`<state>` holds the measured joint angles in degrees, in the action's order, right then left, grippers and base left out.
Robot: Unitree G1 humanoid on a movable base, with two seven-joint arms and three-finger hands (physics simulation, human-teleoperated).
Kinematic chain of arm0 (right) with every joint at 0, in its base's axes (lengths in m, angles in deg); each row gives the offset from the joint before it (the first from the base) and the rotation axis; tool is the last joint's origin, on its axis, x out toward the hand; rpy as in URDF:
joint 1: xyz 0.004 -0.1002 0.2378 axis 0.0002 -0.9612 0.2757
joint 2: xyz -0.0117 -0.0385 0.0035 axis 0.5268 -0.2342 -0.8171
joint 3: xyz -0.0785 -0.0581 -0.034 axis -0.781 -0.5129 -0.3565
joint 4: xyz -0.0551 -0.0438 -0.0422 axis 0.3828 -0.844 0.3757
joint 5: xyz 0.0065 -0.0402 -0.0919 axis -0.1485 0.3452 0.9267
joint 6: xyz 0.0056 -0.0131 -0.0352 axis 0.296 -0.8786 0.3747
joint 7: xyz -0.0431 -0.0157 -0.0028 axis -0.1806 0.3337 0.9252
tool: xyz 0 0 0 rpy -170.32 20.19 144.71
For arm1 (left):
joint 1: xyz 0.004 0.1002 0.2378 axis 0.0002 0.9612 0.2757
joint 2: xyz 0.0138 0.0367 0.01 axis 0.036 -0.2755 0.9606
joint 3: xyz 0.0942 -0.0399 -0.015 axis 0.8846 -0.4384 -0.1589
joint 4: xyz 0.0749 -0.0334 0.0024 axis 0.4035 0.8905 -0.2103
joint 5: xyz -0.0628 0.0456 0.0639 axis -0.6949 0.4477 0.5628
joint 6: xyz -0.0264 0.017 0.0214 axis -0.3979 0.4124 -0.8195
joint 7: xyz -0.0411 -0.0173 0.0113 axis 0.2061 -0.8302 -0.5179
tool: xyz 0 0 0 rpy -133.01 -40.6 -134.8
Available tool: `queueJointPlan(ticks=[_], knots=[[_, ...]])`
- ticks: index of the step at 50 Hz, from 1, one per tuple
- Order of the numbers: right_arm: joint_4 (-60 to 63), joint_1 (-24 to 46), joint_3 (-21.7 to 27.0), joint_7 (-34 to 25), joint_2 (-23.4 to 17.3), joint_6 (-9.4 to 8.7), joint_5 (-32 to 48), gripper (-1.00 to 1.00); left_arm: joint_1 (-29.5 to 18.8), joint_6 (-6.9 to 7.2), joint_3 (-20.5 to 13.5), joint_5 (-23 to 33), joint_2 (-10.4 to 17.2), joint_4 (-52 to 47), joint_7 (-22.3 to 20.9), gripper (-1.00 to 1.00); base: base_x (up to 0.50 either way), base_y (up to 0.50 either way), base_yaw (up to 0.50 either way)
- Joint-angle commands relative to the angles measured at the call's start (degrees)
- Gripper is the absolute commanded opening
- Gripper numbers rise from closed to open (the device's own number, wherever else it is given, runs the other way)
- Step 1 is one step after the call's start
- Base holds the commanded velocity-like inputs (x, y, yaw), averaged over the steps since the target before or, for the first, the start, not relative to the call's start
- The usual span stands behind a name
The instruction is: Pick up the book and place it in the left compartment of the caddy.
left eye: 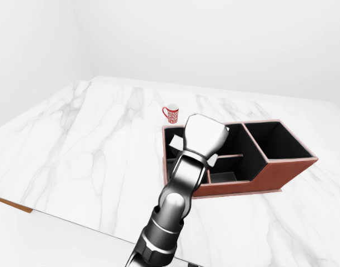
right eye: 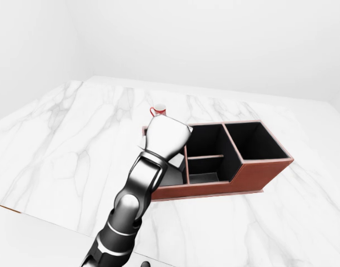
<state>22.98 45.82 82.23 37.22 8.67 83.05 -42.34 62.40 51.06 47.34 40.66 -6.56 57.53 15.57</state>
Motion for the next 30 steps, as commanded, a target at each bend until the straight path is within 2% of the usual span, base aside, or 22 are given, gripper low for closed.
queueJointPlan(ticks=[1,19,30], knots=[[-0.08,0.25,-0.19,0.03,0.01,0.00,0.23,1.00,-0.08,1.05,-0.11,-0.98,0.42,3.39,3.58,-1.00,0.00,0.00,0.00],[0.06,0.10,-0.23,0.01,0.05,0.00,0.03,1.00,-0.27,2.82,-0.57,-2.56,1.25,9.20,7.05,-1.00,0.00,0.00,0.00],[-0.17,0.16,-0.19,-0.06,-0.04,0.00,0.13,1.00,-3.03,4.07,-1.96,-3.24,1.48,17.87,11.37,-1.00,0.00,0.00,0.00]])
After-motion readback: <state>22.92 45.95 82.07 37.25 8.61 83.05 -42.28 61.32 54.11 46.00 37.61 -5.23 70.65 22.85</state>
